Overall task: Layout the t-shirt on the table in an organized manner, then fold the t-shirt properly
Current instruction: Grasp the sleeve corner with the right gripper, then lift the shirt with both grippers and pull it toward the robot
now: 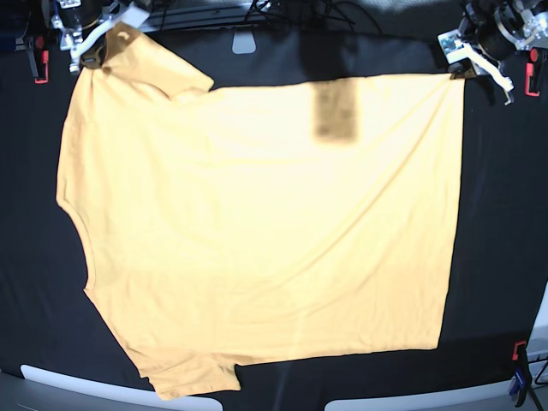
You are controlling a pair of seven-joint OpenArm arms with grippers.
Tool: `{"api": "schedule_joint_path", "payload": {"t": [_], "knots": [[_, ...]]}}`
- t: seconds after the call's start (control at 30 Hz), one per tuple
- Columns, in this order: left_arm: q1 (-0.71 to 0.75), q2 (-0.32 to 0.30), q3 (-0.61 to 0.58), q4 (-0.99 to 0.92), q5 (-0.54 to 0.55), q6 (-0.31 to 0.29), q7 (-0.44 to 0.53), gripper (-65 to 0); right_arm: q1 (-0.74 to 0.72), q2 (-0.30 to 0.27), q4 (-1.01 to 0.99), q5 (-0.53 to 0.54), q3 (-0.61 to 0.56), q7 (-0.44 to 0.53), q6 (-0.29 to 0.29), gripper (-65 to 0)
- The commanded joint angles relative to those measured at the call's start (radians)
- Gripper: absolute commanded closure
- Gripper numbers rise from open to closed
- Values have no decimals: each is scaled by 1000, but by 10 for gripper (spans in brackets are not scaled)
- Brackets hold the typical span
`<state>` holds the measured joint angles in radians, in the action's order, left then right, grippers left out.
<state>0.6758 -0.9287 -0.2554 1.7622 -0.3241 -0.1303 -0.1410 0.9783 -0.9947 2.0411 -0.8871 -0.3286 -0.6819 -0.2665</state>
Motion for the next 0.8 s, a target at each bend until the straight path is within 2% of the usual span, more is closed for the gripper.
{"api": "schedule_joint_path", "payload": {"t": [0.0,0.13,0.27,0.37,0.47,0.77], "knots": [[3,-14,40,20,27,38,-1,0,-11,-16,24,-4,29,-18,-37,0],[0,32,180,29,114,40,0,0,-80,-5,40,175,118,31,-33,0],[-24,109,289,28,125,40,-1,0,-199,44,40,352,179,112,47,0],[-62,162,320,25,125,40,-5,0,-304,83,40,456,185,124,103,0],[-105,208,320,6,128,40,-18,0,-390,111,32,505,185,126,141,0],[-248,332,320,-61,154,37,-15,0,-553,143,-34,507,184,129,142,0]]}}
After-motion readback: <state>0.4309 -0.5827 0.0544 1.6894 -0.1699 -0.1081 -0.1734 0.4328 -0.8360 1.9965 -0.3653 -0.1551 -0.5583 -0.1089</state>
